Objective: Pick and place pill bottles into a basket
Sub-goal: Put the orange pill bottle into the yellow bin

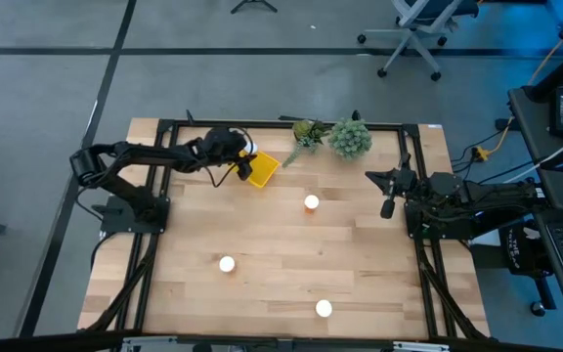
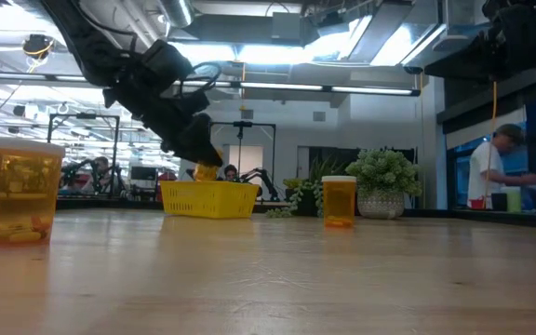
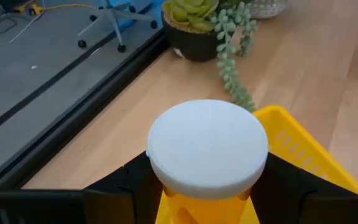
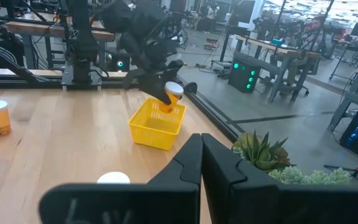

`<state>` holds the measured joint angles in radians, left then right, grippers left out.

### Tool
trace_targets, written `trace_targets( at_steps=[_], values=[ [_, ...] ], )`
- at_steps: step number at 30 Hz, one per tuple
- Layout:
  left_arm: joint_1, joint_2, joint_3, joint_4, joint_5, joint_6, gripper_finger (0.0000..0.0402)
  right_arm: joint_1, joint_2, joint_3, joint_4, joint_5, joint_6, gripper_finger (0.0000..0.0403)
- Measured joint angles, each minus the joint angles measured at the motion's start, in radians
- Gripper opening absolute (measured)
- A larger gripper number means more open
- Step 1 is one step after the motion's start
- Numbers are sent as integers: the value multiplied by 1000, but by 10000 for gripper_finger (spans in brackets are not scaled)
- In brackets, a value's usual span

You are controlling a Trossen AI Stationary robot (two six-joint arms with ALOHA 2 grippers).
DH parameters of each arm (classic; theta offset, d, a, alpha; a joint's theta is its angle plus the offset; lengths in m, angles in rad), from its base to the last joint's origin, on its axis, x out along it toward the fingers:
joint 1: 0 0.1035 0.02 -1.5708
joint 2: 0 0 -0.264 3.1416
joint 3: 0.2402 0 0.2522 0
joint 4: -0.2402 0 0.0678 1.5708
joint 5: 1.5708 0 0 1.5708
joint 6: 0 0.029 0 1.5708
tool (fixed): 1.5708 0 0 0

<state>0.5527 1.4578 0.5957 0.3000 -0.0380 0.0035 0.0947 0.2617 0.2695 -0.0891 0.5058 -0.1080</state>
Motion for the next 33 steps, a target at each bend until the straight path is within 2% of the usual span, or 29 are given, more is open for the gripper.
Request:
trace_targets(
  at_steps=[7,16,25,33],
  values=[
    [0,75,0,75,4,-2,196,0,0,0,-2,0,1,10],
    [2,66,-18,73,7,10,196,0,0,0,-15,0,2,10],
    [1,65,-198,452,9,-15,196,0,0,0,-14,0,2,10],
    [1,65,-210,483,9,10,196,0,0,0,3,0,1,10]
  ],
)
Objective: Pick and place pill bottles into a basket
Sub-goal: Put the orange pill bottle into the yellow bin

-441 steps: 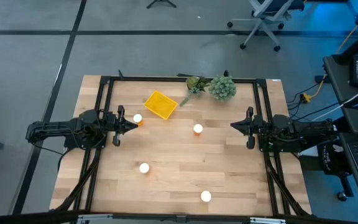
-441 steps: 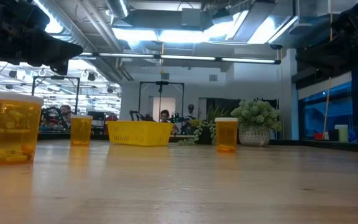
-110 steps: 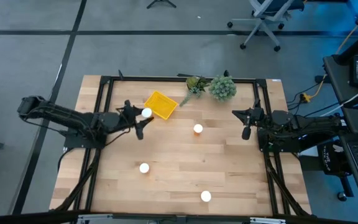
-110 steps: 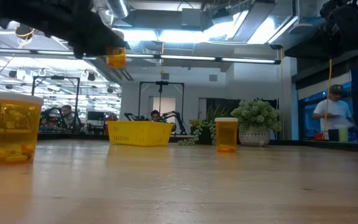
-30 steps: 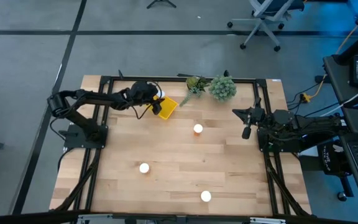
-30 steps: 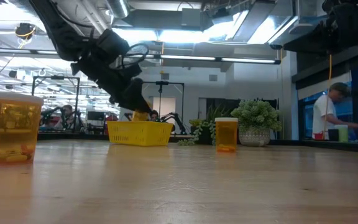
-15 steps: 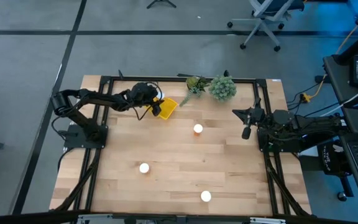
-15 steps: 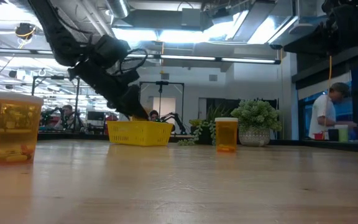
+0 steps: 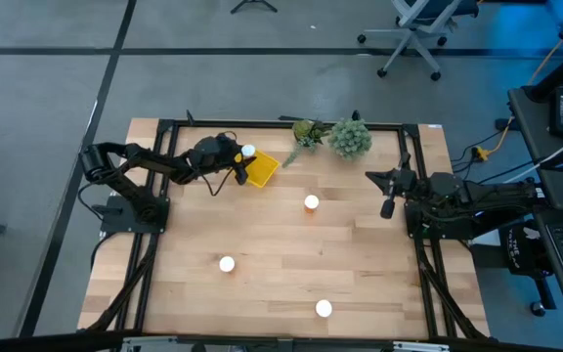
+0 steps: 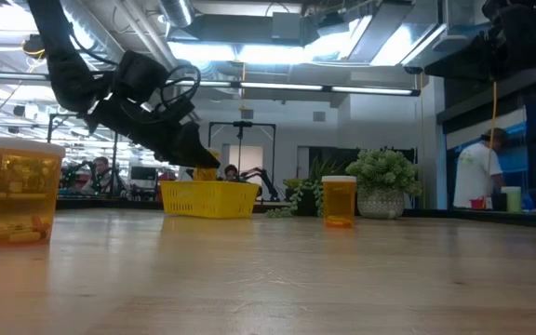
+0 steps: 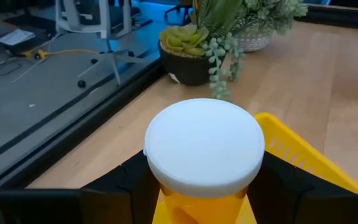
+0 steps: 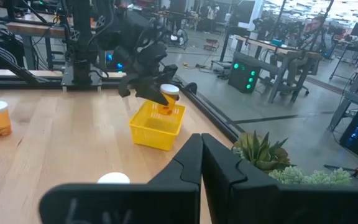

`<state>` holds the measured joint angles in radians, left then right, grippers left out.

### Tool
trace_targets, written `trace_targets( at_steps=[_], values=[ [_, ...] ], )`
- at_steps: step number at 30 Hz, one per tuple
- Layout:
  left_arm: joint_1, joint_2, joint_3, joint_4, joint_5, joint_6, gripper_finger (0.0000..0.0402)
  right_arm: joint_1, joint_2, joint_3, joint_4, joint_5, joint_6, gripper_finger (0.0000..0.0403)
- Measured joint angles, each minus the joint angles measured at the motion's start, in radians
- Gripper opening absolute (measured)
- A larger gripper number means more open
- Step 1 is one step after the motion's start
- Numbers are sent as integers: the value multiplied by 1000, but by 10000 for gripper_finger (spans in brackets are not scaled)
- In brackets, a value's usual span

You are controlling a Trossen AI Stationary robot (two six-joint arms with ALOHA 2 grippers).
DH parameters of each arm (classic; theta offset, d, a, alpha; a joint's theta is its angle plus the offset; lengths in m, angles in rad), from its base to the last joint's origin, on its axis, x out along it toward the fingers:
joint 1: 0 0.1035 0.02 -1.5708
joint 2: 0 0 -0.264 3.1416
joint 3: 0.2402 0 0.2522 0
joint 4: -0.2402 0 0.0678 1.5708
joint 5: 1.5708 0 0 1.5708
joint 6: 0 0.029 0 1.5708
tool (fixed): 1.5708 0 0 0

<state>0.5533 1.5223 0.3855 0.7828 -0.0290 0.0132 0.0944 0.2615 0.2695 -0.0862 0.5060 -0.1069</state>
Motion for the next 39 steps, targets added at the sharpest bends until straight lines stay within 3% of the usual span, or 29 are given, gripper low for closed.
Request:
trace_targets(
  at_steps=[11,28,39],
  values=[
    [0,8,0,1,-24,6,196,0,0,0,16,0,-8,10],
    [0,166,51,16,-32,1,196,0,0,0,23,0,-11,10],
    [0,143,51,5,-65,26,196,0,0,0,22,0,-34,10]
  ],
)
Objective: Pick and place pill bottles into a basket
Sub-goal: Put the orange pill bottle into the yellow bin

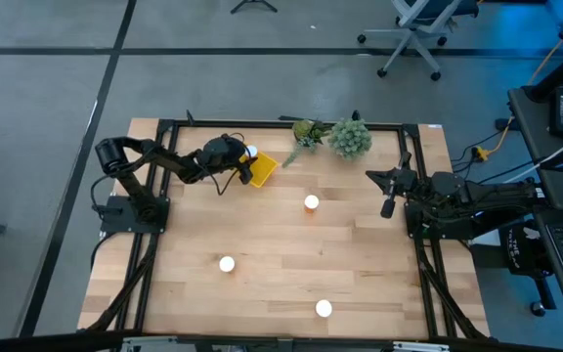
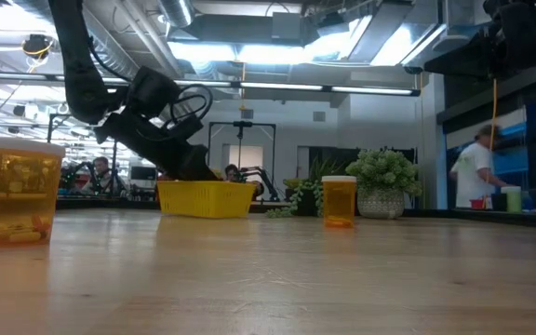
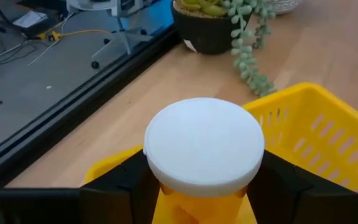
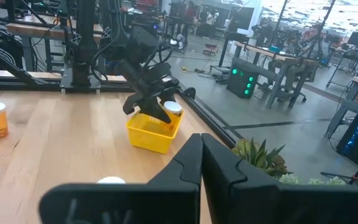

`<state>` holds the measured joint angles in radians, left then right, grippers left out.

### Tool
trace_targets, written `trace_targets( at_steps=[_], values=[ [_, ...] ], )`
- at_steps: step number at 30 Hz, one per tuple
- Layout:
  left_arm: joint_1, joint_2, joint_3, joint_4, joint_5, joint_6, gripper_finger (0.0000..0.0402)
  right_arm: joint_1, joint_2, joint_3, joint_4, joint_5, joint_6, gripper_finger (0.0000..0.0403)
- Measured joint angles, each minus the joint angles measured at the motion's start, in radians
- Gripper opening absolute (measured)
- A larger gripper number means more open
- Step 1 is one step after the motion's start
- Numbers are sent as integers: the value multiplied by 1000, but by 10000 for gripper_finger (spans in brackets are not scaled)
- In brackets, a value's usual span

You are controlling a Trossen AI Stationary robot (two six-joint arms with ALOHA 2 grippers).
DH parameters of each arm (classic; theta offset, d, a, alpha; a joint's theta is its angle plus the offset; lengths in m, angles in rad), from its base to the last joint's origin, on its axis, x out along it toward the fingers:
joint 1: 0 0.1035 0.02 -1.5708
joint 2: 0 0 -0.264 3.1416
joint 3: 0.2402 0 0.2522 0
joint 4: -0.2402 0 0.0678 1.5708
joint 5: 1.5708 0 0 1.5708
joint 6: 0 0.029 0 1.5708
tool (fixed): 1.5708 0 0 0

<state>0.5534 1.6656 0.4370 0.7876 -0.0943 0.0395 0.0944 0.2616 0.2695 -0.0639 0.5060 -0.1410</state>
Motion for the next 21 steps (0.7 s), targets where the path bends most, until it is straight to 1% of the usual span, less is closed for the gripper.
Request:
trace_targets(
  at_steps=[4,7,10,16,21],
  values=[
    [0,0,0,-13,-2,-1,196,0,0,0,0,0,0,10],
    [0,0,0,-12,-38,-12,202,0,0,0,0,0,0,10],
    [0,0,0,-18,-61,-16,214,0,0,0,0,0,0,10],
    [-3,0,0,-28,-62,-29,245,0,0,0,0,0,0,10],
    [-3,0,0,-28,-68,-41,255,0,0,0,0,0,0,10]
  ],
)
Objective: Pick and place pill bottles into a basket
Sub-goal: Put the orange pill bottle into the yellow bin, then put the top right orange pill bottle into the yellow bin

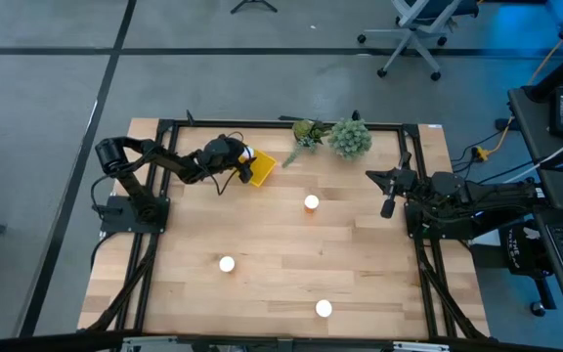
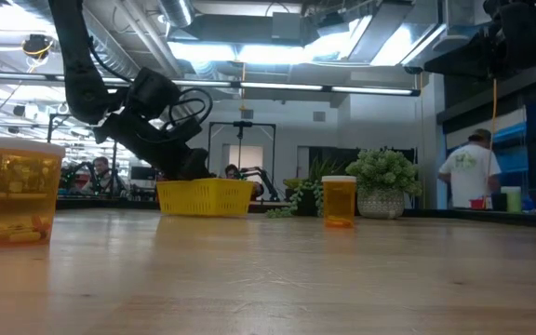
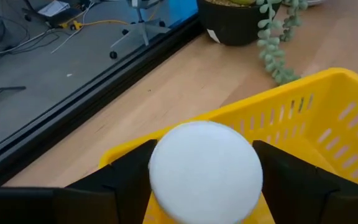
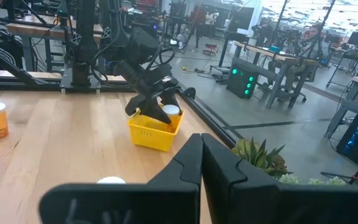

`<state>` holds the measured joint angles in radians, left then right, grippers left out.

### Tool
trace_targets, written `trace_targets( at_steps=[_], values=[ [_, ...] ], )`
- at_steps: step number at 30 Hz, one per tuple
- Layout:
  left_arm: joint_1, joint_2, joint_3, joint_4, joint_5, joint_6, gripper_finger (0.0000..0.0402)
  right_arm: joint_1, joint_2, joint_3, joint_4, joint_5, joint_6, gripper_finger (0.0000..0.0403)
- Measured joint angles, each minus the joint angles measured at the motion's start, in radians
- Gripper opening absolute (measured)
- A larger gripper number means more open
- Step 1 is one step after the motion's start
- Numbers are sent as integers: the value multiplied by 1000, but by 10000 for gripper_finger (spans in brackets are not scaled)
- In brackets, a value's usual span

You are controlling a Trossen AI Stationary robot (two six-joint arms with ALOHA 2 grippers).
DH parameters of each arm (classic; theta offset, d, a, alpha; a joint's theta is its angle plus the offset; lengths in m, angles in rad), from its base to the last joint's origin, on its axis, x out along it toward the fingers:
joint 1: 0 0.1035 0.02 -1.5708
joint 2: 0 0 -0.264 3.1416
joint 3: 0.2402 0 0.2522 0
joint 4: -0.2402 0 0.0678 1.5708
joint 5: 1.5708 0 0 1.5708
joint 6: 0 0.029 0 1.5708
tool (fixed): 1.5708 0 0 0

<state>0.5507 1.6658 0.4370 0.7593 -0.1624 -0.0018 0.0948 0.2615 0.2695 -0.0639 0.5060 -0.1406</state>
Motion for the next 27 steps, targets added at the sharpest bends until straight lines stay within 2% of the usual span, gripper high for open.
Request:
trace_targets(
  at_steps=[21,27],
  values=[
    [0,0,0,6,24,23,253,0,0,0,0,0,-2,10],
    [0,-52,0,-10,24,57,255,0,0,0,0,0,-3,10]
  ],
)
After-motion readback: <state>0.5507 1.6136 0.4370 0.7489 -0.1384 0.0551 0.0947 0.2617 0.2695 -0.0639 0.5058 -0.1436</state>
